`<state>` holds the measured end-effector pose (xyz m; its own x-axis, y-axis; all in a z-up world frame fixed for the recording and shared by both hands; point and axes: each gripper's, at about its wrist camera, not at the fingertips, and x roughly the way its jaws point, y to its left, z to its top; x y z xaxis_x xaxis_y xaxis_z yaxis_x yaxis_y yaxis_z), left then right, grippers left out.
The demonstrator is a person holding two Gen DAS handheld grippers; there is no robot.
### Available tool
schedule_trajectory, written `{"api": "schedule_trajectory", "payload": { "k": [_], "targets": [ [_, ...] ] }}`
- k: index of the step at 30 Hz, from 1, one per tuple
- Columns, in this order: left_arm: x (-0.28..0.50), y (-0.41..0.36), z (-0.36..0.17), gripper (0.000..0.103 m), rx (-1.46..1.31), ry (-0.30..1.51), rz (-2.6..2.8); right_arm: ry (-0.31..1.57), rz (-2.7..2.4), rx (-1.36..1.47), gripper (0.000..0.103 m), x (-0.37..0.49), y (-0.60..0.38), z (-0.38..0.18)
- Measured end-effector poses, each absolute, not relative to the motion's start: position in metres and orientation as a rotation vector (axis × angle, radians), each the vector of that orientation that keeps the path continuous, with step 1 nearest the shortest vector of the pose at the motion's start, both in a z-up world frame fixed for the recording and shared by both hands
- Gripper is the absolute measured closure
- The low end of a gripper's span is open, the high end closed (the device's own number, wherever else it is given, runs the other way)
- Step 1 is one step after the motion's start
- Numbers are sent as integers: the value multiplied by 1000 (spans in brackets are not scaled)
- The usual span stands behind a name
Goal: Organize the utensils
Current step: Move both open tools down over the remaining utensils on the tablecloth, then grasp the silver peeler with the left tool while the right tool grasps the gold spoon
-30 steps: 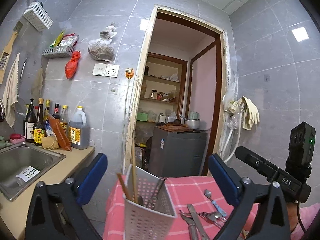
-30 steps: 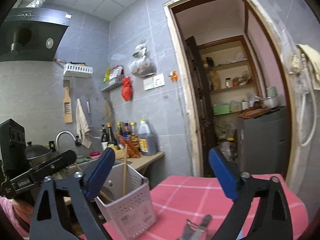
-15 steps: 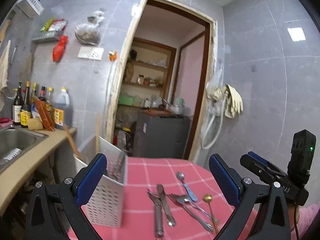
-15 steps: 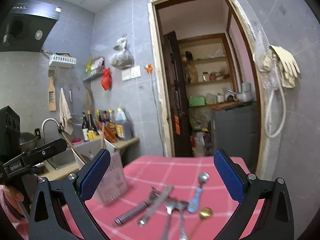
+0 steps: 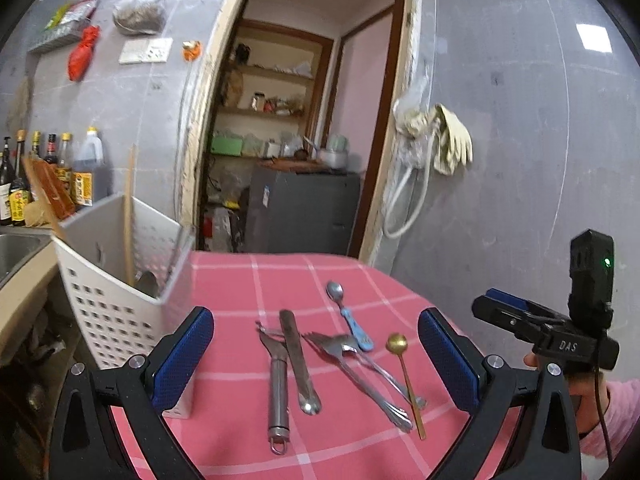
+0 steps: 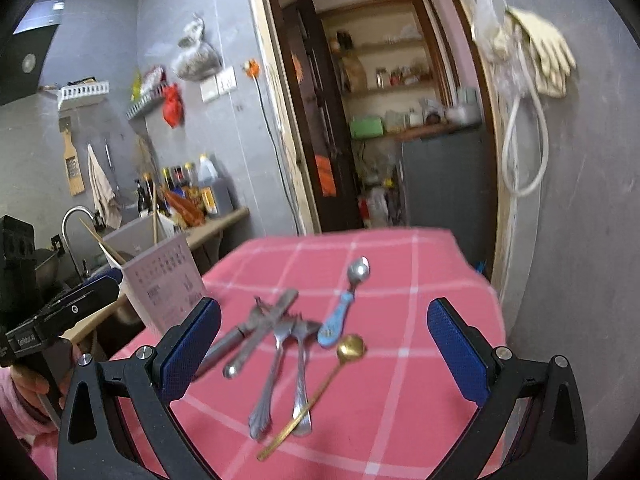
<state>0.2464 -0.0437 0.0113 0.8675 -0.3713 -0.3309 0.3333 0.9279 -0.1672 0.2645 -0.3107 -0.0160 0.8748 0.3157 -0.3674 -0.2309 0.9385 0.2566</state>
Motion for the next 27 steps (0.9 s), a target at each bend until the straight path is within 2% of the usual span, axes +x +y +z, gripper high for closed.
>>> {"api": "schedule_trajectory", "payload": {
  "k": [1, 5, 7, 15, 18, 25, 27],
  "targets": [
    [249, -46, 9, 0, -102, 381, -377, 441, 293, 217, 3, 269, -312, -20],
    [259, -57, -1, 2, -73, 445, -391, 524, 315, 235, 20, 282, -312, -38],
    [264, -63, -7, 9, -55, 476, -395, 562, 322, 234, 26, 288, -309, -48],
    [292, -80, -27, 41, 9, 644, -351, 683, 341, 226, 61, 304, -296, -73],
    [302, -81, -33, 52, 21, 697, -308, 732, 343, 222, 68, 311, -290, -80],
    [328, -83, -53, 70, 32, 819, -229, 820, 327, 239, 68, 327, -285, -97],
    [334, -81, -57, 72, 26, 845, -213, 824, 327, 237, 68, 332, -282, -99]
  ]
}}
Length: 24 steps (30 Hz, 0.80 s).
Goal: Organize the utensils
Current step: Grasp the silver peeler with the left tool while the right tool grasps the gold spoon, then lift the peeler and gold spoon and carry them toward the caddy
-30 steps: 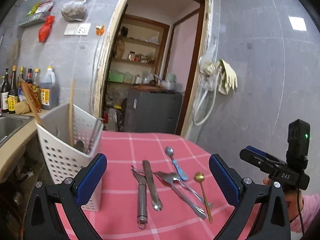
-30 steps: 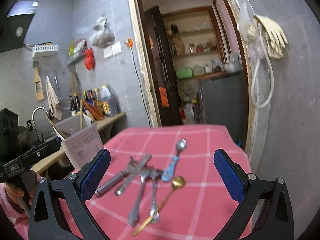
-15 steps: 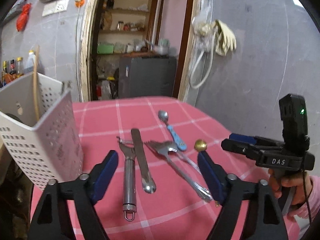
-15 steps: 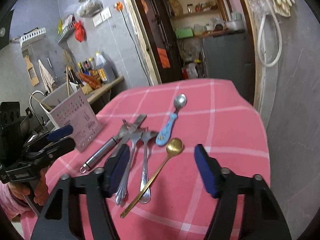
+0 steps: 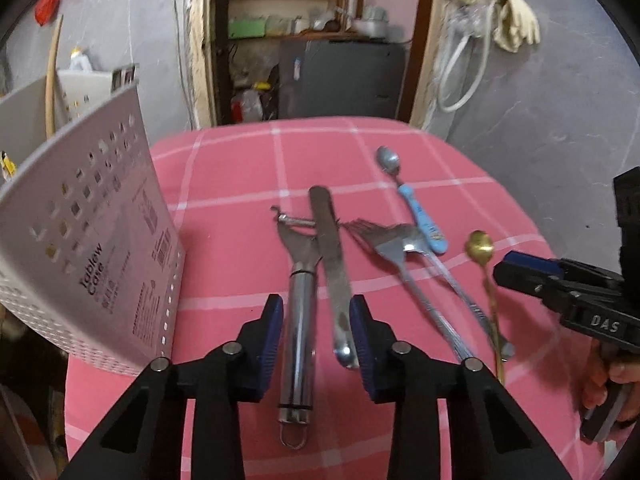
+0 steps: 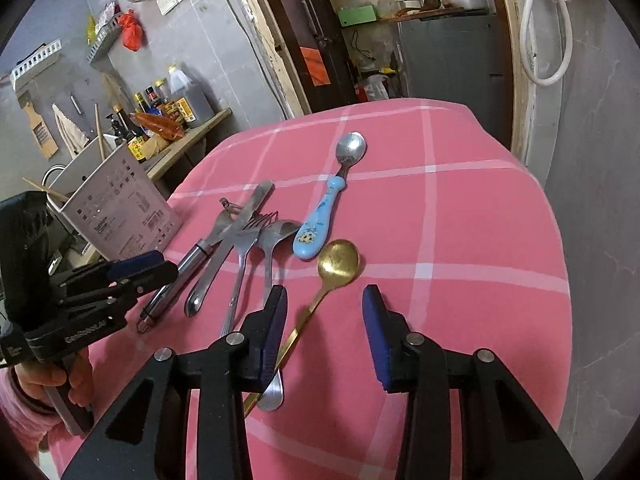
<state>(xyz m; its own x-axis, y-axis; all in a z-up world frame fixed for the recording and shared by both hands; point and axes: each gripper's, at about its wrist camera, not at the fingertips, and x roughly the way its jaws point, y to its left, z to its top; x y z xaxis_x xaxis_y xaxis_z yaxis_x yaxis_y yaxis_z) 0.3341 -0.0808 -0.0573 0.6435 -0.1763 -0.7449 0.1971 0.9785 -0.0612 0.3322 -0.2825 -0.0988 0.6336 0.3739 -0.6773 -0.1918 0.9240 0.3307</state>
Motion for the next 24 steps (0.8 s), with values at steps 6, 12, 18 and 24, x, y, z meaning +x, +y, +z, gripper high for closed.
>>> {"api": "schedule_trajectory", "payload": {
  "k": [6, 12, 18, 24],
  "targets": [
    [347, -78, -68, 72, 4, 907, -184, 853, 325, 246, 71, 349, -279, -105],
    [354, -74, -76, 83, -29, 956, -190, 869, 322, 313, 91, 361, -287, -113],
    [351, -73, -77, 85, -65, 971, -218, 870, 353, 385, 99, 359, -292, -118],
    [334, -68, -74, 85, -109, 1004, -252, 870, 395, 405, 100, 354, -287, -121]
  ]
}}
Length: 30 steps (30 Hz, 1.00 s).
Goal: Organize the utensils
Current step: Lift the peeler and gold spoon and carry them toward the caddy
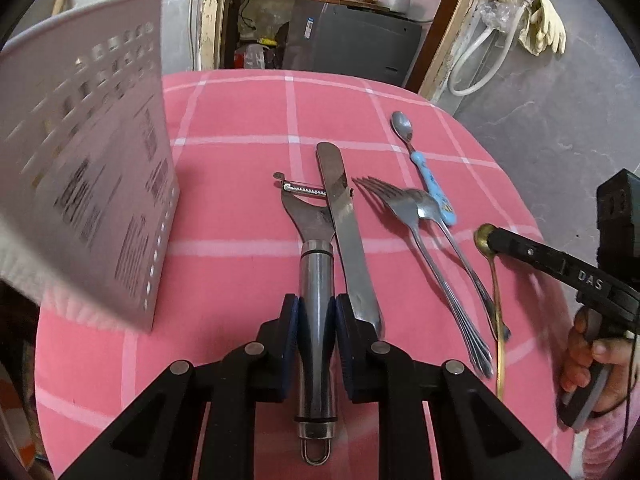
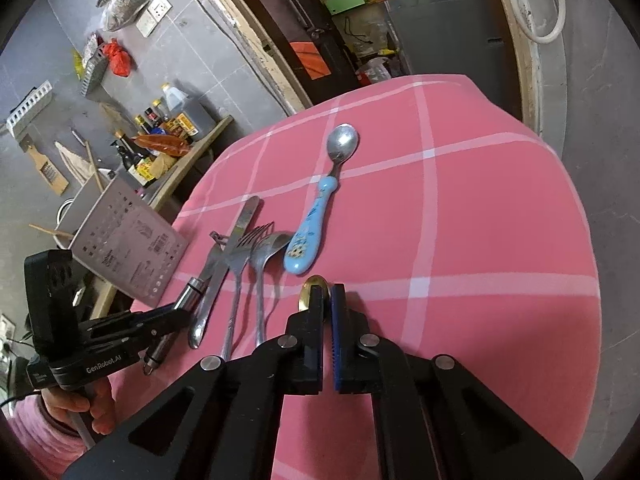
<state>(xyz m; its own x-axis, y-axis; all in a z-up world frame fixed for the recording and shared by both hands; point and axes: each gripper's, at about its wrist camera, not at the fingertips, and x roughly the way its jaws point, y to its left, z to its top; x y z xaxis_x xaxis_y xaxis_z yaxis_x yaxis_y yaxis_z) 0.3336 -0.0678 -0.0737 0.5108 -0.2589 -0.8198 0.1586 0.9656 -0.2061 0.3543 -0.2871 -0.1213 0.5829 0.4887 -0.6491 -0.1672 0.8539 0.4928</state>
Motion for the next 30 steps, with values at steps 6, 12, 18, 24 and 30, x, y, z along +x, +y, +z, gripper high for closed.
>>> {"api": "schedule_trajectory", "payload": {
  "k": [6, 12, 18, 24, 30],
  "targets": [
    [307, -68, -70, 85, -120, 1059, -306, 876, 433, 408, 100, 343, -287, -121],
    [307, -72, -69, 85, -80, 1092, -326, 887, 449, 369, 100, 338, -282, -123],
    [318, -77, -70, 72, -33, 1100, -328, 900, 462, 320, 99, 340, -280, -121],
    [343, -85, -74, 70, -12, 1117, -328, 914, 488, 274, 99, 347, -274, -120],
    [346, -81, -75, 85, -68, 1150, -363, 938, 533, 254, 98, 354, -269, -122]
  ]
}}
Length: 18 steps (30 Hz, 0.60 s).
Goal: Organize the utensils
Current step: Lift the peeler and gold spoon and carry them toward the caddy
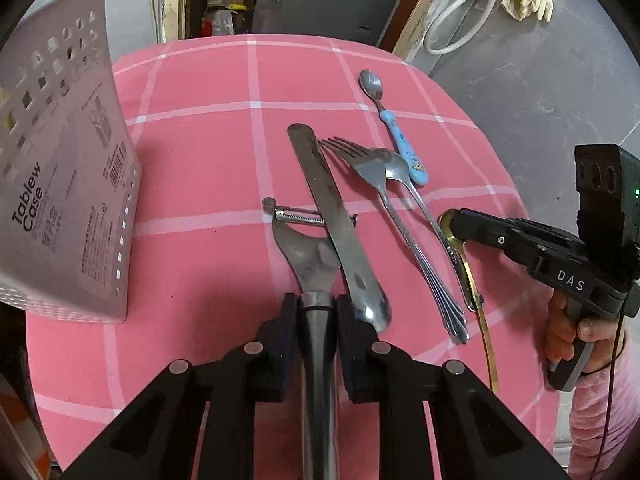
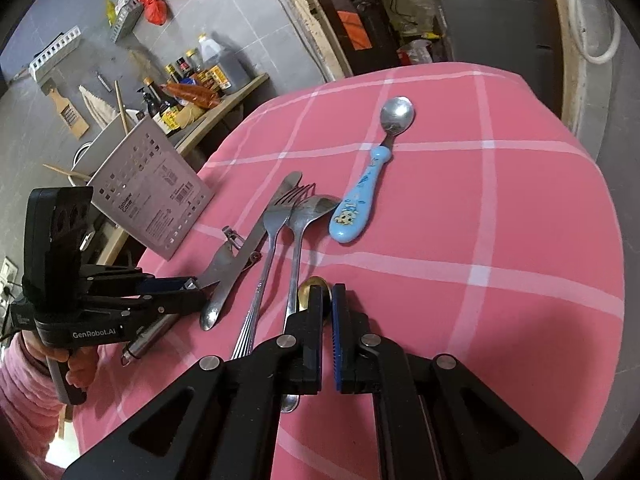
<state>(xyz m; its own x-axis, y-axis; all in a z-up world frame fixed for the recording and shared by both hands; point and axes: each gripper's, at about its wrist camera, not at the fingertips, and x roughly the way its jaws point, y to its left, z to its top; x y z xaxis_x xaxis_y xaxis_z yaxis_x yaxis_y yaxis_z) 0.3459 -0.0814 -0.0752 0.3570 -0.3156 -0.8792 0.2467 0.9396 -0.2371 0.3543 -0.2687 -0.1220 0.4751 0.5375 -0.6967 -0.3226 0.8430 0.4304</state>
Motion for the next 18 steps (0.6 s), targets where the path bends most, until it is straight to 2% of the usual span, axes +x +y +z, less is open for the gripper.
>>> {"api": "schedule_trajectory", "payload": {
  "k": [6, 18],
  "targets": [
    [331, -76, -75, 85, -104, 1116, -358, 910, 570, 264, 100, 342, -269, -117],
    [269, -54, -43, 86, -158, 908, -410, 644, 592, 256, 100, 291, -279, -58]
  ]
}}
